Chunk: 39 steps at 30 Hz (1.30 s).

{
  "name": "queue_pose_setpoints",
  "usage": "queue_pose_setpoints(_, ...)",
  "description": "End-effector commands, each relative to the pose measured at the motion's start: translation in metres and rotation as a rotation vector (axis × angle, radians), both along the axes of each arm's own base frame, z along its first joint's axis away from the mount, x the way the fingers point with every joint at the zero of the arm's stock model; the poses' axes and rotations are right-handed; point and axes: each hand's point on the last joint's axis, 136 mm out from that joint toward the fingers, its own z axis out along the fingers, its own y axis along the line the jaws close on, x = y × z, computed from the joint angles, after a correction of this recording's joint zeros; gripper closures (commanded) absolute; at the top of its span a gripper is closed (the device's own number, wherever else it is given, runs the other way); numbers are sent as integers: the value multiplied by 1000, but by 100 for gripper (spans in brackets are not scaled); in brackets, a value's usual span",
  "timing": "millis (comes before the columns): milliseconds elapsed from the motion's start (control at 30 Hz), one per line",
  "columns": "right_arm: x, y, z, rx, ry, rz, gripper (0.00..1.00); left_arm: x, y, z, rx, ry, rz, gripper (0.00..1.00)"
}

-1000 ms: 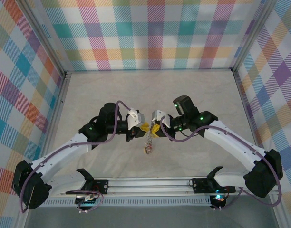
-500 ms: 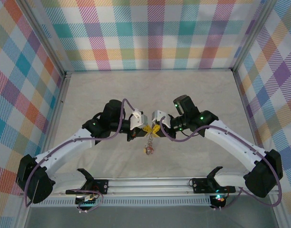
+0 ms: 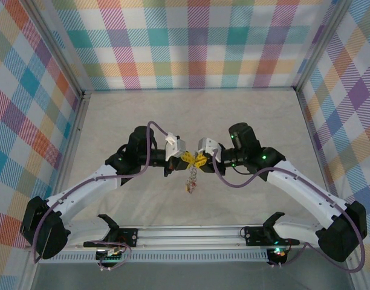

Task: Put the keys on the keyring

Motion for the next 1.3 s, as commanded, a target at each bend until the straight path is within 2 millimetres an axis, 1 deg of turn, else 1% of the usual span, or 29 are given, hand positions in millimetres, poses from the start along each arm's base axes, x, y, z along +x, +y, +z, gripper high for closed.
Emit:
queue_pose_setpoints(0, 4, 4, 11, 67, -31, -7, 79, -7, -7, 39, -130, -74, -69, 100)
queue_pose_setpoints(133, 4, 1, 15, 90, -36, -13, 77, -5, -7, 44, -162, -74, -58, 100)
queue_pose_setpoints(333, 10, -10, 25, 170, -54, -72, 75, 1, -2, 57, -213, -97, -2, 100)
queue_pose_setpoints(467, 10, -15, 36, 240, -72, -98, 73, 5, -2, 54, -213, -94, 12, 100)
queue_pose_setpoints(600, 9, -19, 44, 272, -82, -101, 73, 8, -3, 49, -223, -76, 17, 100)
queue_pose_setpoints(667, 10, -21, 45, 280, -87, -115, 73, 9, -4, 48, -226, -72, 19, 100)
queue_pose_setpoints(800, 9, -21, 41, 270, -76, -104, 78, 9, -3, 49, -235, -66, 26, 100)
queue_pose_setpoints(1267, 7, -20, 48, 289, -101, -88, 77, 11, -3, 47, -234, -35, 47, 100)
